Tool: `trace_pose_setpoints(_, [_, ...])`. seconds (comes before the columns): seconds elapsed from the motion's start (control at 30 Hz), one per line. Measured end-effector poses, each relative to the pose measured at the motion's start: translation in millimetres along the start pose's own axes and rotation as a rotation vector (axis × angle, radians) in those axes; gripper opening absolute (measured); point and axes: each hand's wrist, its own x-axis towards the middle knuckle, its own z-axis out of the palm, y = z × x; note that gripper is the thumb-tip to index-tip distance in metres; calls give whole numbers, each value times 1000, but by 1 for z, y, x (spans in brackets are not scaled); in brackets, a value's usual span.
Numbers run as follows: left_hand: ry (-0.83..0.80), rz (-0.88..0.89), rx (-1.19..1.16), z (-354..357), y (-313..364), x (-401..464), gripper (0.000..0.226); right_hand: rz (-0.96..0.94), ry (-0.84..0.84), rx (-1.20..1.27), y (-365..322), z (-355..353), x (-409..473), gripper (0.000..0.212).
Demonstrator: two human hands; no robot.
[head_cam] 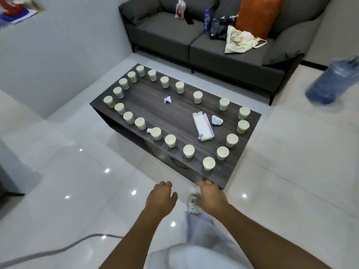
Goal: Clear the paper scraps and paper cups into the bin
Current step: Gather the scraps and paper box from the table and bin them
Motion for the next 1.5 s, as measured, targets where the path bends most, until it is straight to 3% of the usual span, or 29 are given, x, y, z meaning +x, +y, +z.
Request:
trace_pose_setpoints(0.33, [-70,113,-25,-83,40,172,34,137,18,106,1,-109,140,48])
trace_pose_setpoints(0.8, [-315,292,133,-151,40,376,33,483,89,374,-4,-170,291,51])
trace_pose_setpoints(1.1, [-443,340,142,-115,53,482,36,616,172,521,38,-157,380,54])
trace_pose_setpoints(1.5, [-359,348,-36,2,80,595,39,606,321,466,168,-94,518,66])
